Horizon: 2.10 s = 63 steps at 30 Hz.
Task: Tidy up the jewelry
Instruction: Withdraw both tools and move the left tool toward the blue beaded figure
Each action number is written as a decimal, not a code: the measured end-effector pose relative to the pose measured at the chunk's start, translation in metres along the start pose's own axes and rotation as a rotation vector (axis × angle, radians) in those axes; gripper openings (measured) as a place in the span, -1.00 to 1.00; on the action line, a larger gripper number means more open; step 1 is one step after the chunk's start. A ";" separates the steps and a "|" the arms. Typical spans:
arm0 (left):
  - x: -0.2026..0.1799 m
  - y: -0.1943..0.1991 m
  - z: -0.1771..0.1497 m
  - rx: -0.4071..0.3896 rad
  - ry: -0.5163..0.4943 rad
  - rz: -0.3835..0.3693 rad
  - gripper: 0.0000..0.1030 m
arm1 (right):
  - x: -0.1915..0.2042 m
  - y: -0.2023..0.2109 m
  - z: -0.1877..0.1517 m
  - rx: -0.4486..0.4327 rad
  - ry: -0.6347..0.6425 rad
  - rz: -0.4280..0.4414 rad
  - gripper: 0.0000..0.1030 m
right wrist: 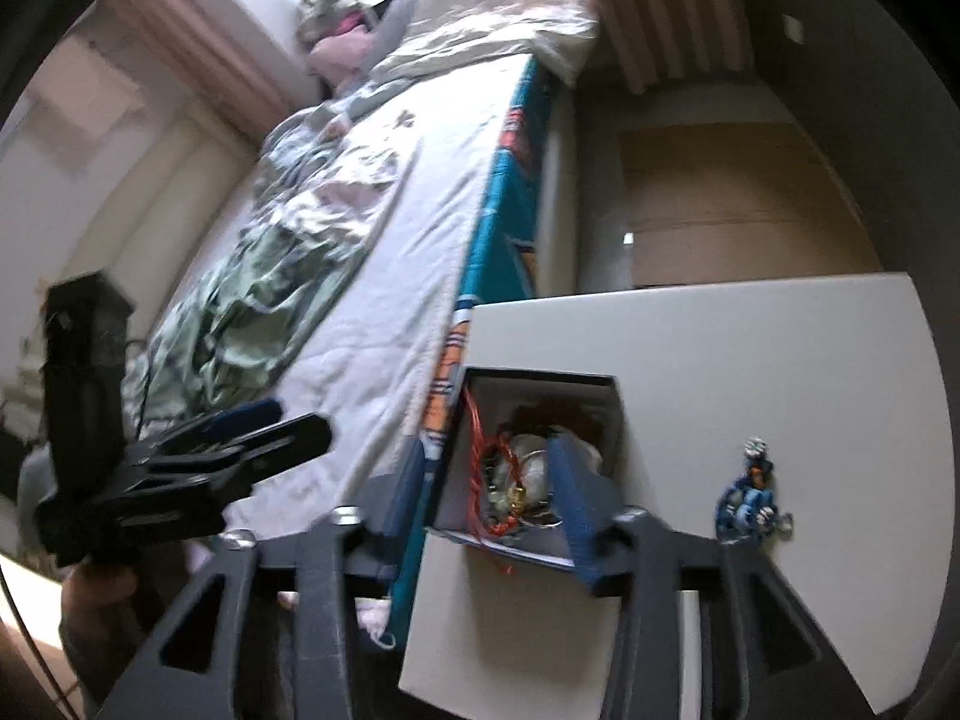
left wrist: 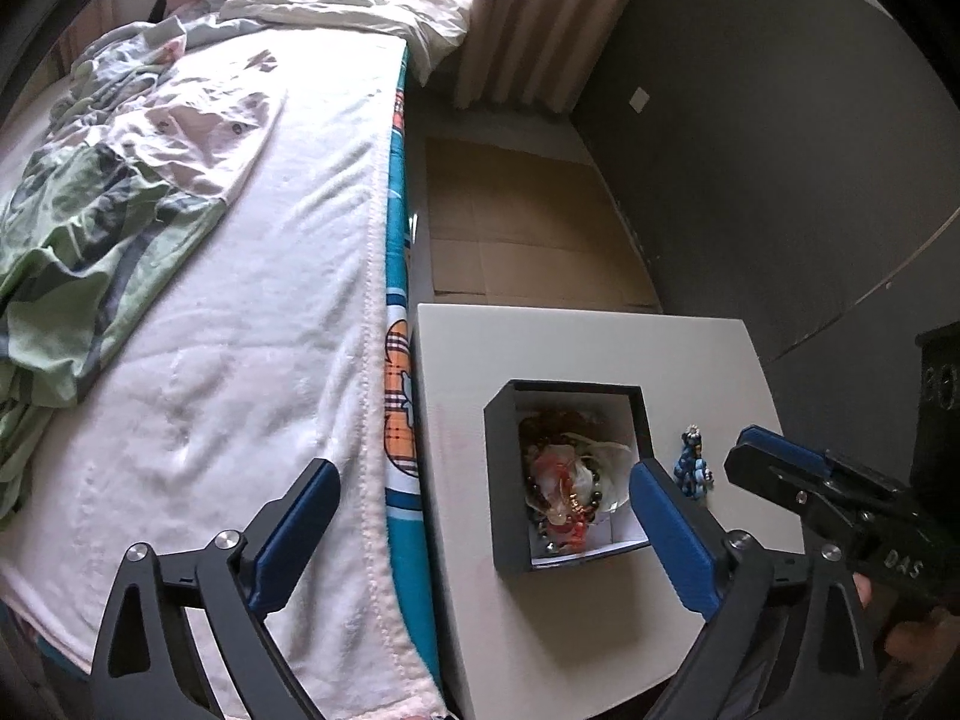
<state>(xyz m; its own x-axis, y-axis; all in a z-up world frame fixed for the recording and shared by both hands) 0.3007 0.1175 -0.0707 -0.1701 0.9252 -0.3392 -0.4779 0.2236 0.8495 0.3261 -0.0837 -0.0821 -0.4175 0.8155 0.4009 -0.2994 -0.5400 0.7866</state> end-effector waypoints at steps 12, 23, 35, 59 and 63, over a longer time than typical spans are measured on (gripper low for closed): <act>-0.034 0.022 -0.022 -0.041 -0.039 -0.051 0.99 | -0.040 0.060 -0.037 -0.071 -0.081 -0.061 0.84; -0.095 0.051 -0.070 -0.077 -0.125 -0.097 0.99 | -0.056 0.132 -0.089 -0.149 -0.116 -0.126 1.00; -0.148 0.085 -0.126 -0.118 -0.199 -0.099 0.99 | -0.057 0.195 -0.139 -0.233 -0.122 -0.170 1.00; -0.184 -0.040 -0.101 0.050 -0.245 -0.010 0.06 | -0.154 0.142 -0.105 -0.216 -0.228 -0.129 1.00; -0.187 -0.067 -0.090 0.092 -0.248 -0.023 -0.05 | -0.174 0.124 -0.113 -0.194 -0.280 -0.102 0.97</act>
<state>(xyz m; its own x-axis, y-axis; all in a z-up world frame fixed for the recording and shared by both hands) 0.2875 -0.0983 -0.1004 0.0616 0.9639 -0.2590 -0.3965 0.2618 0.8799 0.2649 -0.3165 -0.1072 -0.1331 0.8784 0.4590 -0.4960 -0.4600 0.7365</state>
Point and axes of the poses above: each gripper's, at about its wrist camera, not at the fingertips, and y roughly against the way its jaws point, x to its left, z to its top, the point moved 3 cm from there along -y, roughly the way its jaws point, and after that the axes turned 7 degrees about y, right-handed, at the moved point
